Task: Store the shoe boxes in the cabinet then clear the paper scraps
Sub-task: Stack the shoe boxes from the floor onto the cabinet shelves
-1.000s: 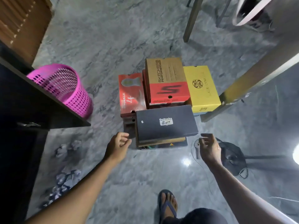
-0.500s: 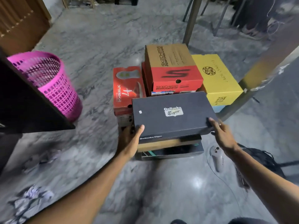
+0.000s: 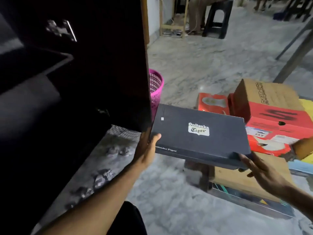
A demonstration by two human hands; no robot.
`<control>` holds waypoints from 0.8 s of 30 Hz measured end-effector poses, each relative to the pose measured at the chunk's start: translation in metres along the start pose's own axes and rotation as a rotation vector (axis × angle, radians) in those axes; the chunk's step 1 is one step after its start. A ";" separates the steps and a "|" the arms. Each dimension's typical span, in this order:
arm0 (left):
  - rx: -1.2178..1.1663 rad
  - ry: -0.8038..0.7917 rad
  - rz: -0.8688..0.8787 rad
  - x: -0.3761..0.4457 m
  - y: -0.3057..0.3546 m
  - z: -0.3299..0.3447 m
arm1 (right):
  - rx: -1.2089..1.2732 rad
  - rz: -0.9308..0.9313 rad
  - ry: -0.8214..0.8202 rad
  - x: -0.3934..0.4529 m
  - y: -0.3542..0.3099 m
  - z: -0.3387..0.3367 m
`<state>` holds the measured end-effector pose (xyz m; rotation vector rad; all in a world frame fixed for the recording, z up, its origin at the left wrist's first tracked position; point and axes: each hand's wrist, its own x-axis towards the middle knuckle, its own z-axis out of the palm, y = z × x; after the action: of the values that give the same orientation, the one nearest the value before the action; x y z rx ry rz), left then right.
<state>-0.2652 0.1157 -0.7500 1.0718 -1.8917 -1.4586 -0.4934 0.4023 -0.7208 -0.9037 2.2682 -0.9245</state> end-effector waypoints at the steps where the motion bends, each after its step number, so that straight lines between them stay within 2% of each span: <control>1: -0.005 0.054 -0.011 -0.002 -0.006 -0.018 | -0.035 -0.018 -0.043 0.009 -0.012 0.014; 7: -0.028 0.383 -0.166 -0.029 -0.059 -0.108 | -0.076 -0.105 -0.225 0.050 -0.076 0.103; 14: -0.077 0.859 -0.333 -0.050 -0.127 -0.205 | -0.041 -0.231 -0.433 0.143 -0.153 0.237; 19: -0.225 1.186 -0.397 -0.059 -0.159 -0.254 | -0.078 -0.451 -0.453 0.188 -0.223 0.342; 22: -0.330 1.284 -0.468 -0.065 -0.182 -0.276 | -0.015 -0.375 -0.536 0.197 -0.259 0.403; 24: -0.291 1.380 -0.522 -0.074 -0.197 -0.287 | 0.020 -0.381 -0.592 0.196 -0.279 0.440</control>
<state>0.0551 -0.0007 -0.8511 1.7918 -0.4324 -0.7065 -0.2184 -0.0691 -0.8297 -1.4140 1.6106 -0.7011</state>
